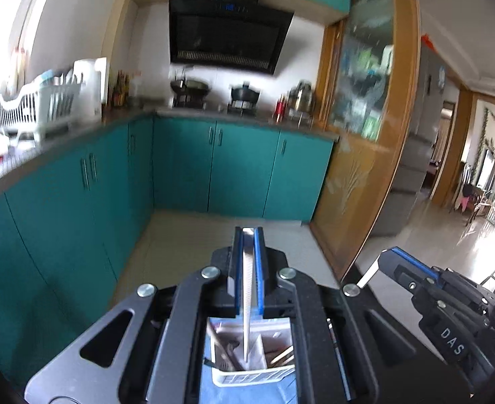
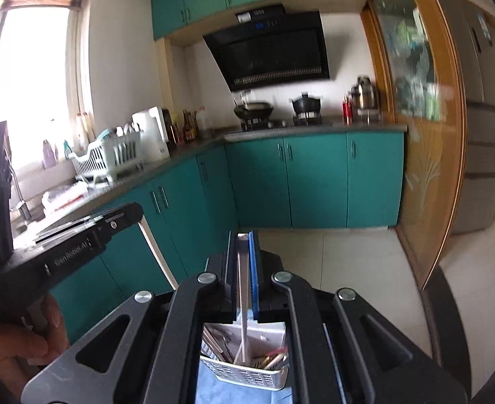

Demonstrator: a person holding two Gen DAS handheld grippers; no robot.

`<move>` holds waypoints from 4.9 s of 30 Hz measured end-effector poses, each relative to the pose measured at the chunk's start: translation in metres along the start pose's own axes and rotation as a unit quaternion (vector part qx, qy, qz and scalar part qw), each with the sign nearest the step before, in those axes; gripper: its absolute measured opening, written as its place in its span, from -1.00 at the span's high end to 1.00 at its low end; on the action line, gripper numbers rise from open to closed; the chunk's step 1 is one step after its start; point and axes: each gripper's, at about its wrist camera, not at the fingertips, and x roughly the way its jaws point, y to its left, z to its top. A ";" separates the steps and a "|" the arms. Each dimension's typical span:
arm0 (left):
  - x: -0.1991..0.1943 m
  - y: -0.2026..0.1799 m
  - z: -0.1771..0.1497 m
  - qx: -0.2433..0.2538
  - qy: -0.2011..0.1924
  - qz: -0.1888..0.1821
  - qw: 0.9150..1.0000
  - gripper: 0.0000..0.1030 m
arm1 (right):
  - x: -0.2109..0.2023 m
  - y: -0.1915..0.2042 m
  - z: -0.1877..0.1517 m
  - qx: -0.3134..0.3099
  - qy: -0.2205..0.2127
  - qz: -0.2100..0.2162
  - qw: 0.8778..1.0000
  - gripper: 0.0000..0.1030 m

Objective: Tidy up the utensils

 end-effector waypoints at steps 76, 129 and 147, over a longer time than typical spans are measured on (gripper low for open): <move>-0.116 0.000 -0.283 0.009 0.068 0.064 0.996 -0.92 | -0.112 -0.008 -0.277 -0.024 0.070 -0.119 0.990 -0.94; -0.114 0.002 -0.286 0.009 0.074 0.060 0.995 -0.92 | -0.110 -0.009 -0.278 -0.021 0.075 -0.118 0.990 -0.94; -0.113 0.003 -0.287 0.011 0.078 0.058 0.995 -0.92 | -0.110 -0.008 -0.279 -0.021 0.074 -0.119 0.990 -0.94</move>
